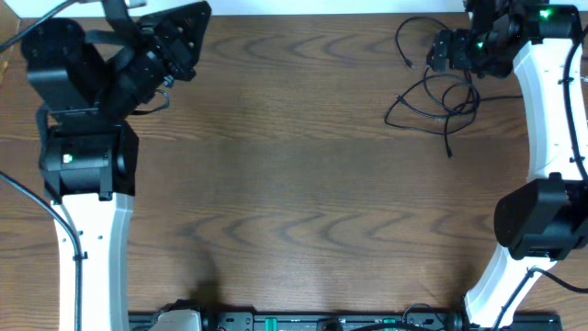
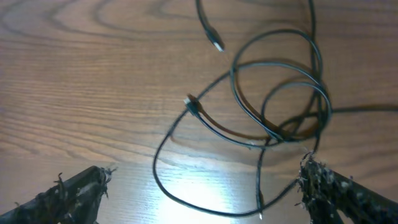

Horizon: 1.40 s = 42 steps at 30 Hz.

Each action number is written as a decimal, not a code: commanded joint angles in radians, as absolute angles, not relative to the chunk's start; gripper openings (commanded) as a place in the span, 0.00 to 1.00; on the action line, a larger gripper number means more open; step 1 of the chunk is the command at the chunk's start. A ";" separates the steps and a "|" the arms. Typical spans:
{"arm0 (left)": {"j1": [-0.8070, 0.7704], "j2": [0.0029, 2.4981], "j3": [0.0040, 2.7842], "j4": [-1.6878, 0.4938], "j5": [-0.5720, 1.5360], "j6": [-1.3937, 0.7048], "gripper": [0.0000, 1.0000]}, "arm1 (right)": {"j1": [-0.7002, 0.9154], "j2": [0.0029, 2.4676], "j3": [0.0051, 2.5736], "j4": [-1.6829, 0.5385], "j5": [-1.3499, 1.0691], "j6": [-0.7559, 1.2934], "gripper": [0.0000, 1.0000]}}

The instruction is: Untangle cables

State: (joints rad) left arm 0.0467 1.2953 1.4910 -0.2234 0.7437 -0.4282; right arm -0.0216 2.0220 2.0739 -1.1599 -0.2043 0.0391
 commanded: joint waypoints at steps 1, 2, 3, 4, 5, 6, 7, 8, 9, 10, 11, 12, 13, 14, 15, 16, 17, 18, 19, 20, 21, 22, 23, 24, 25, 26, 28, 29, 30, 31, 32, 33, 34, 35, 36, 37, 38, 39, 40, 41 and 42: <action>0.038 1.299 1.505 -0.229 0.762 -0.382 0.07 | -0.012 2.048 2.072 -1.154 -0.220 0.002 0.99; 0.038 1.300 1.505 -0.232 0.762 -0.382 0.08 | -0.013 2.060 2.072 -1.153 -0.216 0.007 0.99; 0.038 1.301 1.505 -0.235 0.762 -0.382 0.08 | -0.014 2.066 2.072 -1.153 -0.212 0.018 0.99; 0.038 1.302 1.505 -0.241 0.762 -0.381 0.08 | -0.015 2.077 2.072 -1.153 -0.204 0.033 0.99; 0.038 1.302 1.505 -0.250 0.763 -0.374 0.08 | -0.016 2.083 2.072 -1.153 -0.194 0.051 0.99; 0.038 1.304 1.505 -0.263 0.762 -0.366 0.08 | -0.019 2.095 2.072 -1.151 -0.185 0.060 0.99; 0.037 1.304 1.505 -0.273 0.762 -0.360 0.08 | -0.019 2.097 2.072 -1.151 -0.186 0.060 0.99; 0.036 1.306 1.505 -0.287 0.762 -0.349 0.08 | -0.023 2.107 2.072 -1.148 -0.182 0.060 0.99; 0.036 1.308 1.505 -0.300 0.757 -0.343 0.07 | -0.027 2.111 2.072 -1.145 -0.182 0.060 0.99; 0.036 1.311 1.505 -0.313 0.747 -0.340 0.07 | -0.030 2.118 2.072 -1.142 -0.178 0.060 0.99; 0.036 1.312 1.505 -0.323 0.743 -0.338 0.08 | -0.034 2.125 2.072 -1.137 -0.173 0.065 0.99; 0.036 1.315 1.505 -0.334 0.743 -0.330 0.08 | -0.038 2.129 2.072 -1.135 -0.166 0.067 0.99; 0.036 1.318 1.505 -0.339 0.744 -0.325 0.07 | -0.041 2.135 2.072 -1.132 -0.162 0.067 0.99; 0.036 1.320 1.505 -0.344 0.744 -0.324 0.07 | -0.046 2.140 2.072 -1.131 -0.160 0.067 0.99; 0.036 1.323 1.504 -0.345 0.744 -0.325 0.07 | -0.050 2.145 2.072 -1.129 -0.160 0.067 0.99; 0.036 1.325 1.504 -0.347 0.744 -0.325 0.08 | -0.053 2.147 2.072 -1.127 -0.160 0.067 0.99; 0.036 1.327 1.504 -0.347 0.744 -0.325 0.07 | -0.057 2.149 2.072 -1.125 -0.160 0.067 0.99; 0.036 1.331 1.504 -0.347 0.744 -0.325 0.08 | -0.062 2.152 2.072 -1.120 -0.160 0.067 0.99; 0.036 1.333 1.504 -0.347 0.744 -0.325 0.07 | -0.065 2.153 2.072 -1.117 -0.160 0.067 0.99; 0.034 1.335 1.504 -0.348 0.744 -0.324 0.07 | -0.068 2.156 2.072 -1.113 -0.160 0.067 0.99; 0.031 1.337 1.504 -0.348 0.744 -0.325 0.07 | -0.071 2.159 2.072 -1.110 -0.160 0.067 0.99; 0.029 1.340 1.504 -0.348 0.744 -0.325 0.08 | -0.072 2.162 2.072 -1.106 -0.160 0.067 0.99; 0.025 1.342 1.504 -0.351 0.743 -0.325 0.07 | -0.072 2.168 2.072 -1.106 -0.160 0.066 0.99; 0.021 1.345 1.504 -0.352 0.743 -0.324 0.08 | -0.072 2.174 2.072 -1.105 -0.160 0.066 0.99; 0.015 1.348 1.504 -0.354 0.743 -0.321 0.07 | -0.072 2.180 2.072 -1.105 -0.160 0.066 0.99; 0.010 1.351 1.504 -0.358 0.738 -0.320 0.08 | -0.072 2.188 2.072 -1.105 -0.160 0.066 0.99; -0.004 1.356 1.503 -0.366 0.716 -0.309 0.08 | -0.072 2.202 2.072 -1.106 -0.160 0.066 0.99; -0.009 1.357 1.503 -0.369 0.709 -0.307 0.07 | -0.072 2.207 2.072 -1.105 -0.160 0.066 0.99; -0.016 1.360 1.503 -0.374 0.702 -0.307 0.08 | -0.072 2.212 2.072 -1.105 -0.160 0.066 0.99; -0.020 1.362 1.503 -0.379 0.694 -0.307 0.07 | -0.072 2.216 2.072 -1.103 -0.160 0.066 0.99; -0.026 1.364 1.503 -0.383 0.686 -0.307 0.07 | -0.072 2.219 2.072 -1.102 -0.160 0.066 0.99; -0.028 1.366 1.503 -0.389 0.682 -0.307 0.07 | -0.072 2.223 2.072 -1.099 -0.160 0.066 0.99; -0.032 1.367 1.502 -0.397 0.674 -0.307 0.07 | -0.072 2.226 2.072 -1.096 -0.160 0.065 0.99; -0.033 1.367 1.502 -0.405 0.664 -0.307 0.08 | -0.072 2.229 2.072 -1.093 -0.160 0.060 0.99; -0.035 1.367 1.502 -0.412 0.657 -0.307 0.07 | -0.072 2.233 2.072 -1.090 -0.160 0.052 0.99; -0.035 1.369 1.502 -0.419 0.650 -0.307 0.07 | -0.072 2.238 2.072 -1.086 -0.160 0.045 0.99; -0.035 1.369 1.502 -0.427 0.641 -0.307 0.08 | -0.072 2.240 2.072 -1.084 -0.160 0.043 0.99; -0.034 1.370 1.502 -0.434 0.637 -0.307 0.07 | -0.072 2.244 2.072 -1.083 -0.160 0.043 0.99; -0.034 1.371 1.502 -0.439 0.635 -0.307 0.07 | -0.072 2.249 2.072 -1.081 -0.160 0.042 0.99; -0.034 1.372 1.502 -0.445 0.635 -0.307 0.07 | -0.072 2.255 2.072 -1.079 -0.160 0.042 0.99; -0.034 1.373 1.502 -0.449 0.635 -0.307 0.07 | -0.072 2.259 2.072 -1.076 -0.160 0.043 0.99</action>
State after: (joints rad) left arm -0.0322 1.3659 1.4910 -0.4431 0.6571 -0.3309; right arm -0.0700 2.2284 2.0724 -1.0801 -0.1635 0.0517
